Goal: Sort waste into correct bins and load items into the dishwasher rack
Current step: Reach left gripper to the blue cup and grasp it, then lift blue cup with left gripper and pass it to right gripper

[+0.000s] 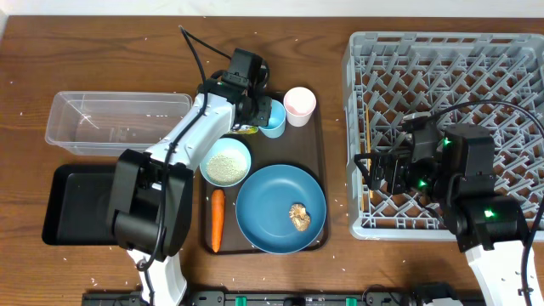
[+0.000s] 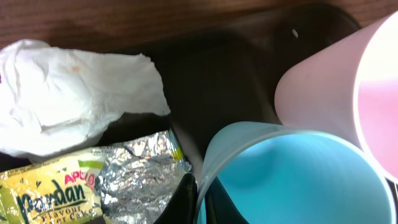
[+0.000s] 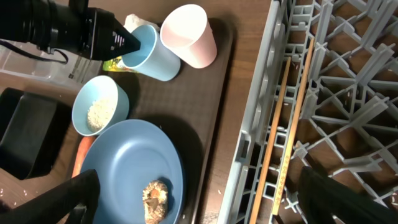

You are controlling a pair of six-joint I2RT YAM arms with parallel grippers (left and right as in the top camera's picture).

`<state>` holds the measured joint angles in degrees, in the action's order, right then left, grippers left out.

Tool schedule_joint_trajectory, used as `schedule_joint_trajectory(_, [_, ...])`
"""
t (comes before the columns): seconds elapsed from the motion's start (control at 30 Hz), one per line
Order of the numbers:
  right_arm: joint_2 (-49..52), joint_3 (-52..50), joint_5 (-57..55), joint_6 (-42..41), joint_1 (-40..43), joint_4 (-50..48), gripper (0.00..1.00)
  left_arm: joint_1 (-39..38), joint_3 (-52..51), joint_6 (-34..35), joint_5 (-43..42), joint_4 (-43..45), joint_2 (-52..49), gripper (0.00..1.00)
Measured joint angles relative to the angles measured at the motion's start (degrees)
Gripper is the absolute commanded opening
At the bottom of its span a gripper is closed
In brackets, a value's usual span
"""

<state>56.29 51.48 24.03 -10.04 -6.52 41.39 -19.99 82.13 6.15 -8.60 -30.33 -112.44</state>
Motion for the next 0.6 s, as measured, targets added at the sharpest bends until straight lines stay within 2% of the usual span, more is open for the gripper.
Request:
schedule_joint_trajectory(0.17, [0.0, 0.0, 0.0, 0.0, 0.0, 0.2, 0.99, 0.0, 0.0, 0.0, 0.0, -3.9, 2.6, 0.06])
schedule_joint_trajectory(0.33, [0.0, 0.0, 0.0, 0.0, 0.0, 0.2, 0.99, 0.0, 0.0, 0.0, 0.0, -9.9, 12.1, 0.06])
schedule_joint_trajectory(0.47, [0.0, 0.1, 0.0, -0.1, 0.2, -0.9, 0.93, 0.0, 0.0, 0.0, -2.1, -12.9, 21.0, 0.06])
schedule_joint_trajectory(0.6, [0.0, 0.1, 3.8, -1.7, 1.6, -5.8, 0.78, 0.4, 0.0, -0.7, -10.9, -12.7, 26.7, 0.06])
